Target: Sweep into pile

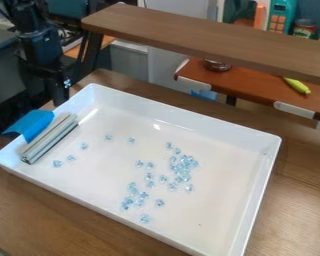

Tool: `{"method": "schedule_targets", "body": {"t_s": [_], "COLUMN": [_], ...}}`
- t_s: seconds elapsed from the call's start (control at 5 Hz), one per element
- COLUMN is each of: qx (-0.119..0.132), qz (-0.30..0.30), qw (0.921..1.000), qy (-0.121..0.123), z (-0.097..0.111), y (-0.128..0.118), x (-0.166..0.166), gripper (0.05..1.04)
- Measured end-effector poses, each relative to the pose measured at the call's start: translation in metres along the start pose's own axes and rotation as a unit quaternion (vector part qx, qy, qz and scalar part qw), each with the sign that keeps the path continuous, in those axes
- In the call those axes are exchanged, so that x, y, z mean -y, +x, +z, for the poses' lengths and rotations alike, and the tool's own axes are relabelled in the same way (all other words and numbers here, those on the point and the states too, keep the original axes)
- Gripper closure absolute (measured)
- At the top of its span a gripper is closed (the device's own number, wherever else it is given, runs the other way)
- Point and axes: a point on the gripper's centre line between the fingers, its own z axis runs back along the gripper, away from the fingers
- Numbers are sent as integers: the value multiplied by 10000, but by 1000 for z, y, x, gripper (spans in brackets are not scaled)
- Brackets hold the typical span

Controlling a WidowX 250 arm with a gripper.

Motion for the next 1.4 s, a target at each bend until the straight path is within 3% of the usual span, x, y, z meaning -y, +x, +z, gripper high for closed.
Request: {"method": "schedule_targets", "body": {"t_s": [0.4, 1.0, 1.4], "qx": [-255, 22, 63], "qz": [76, 203, 316], "qw": [9995, 9987, 9974], "qy": [-160, 475, 648], "z": [-27, -42, -50], "y": [-13, -16, -14], "x": [13, 12, 6], "gripper": [83, 83, 83]}}
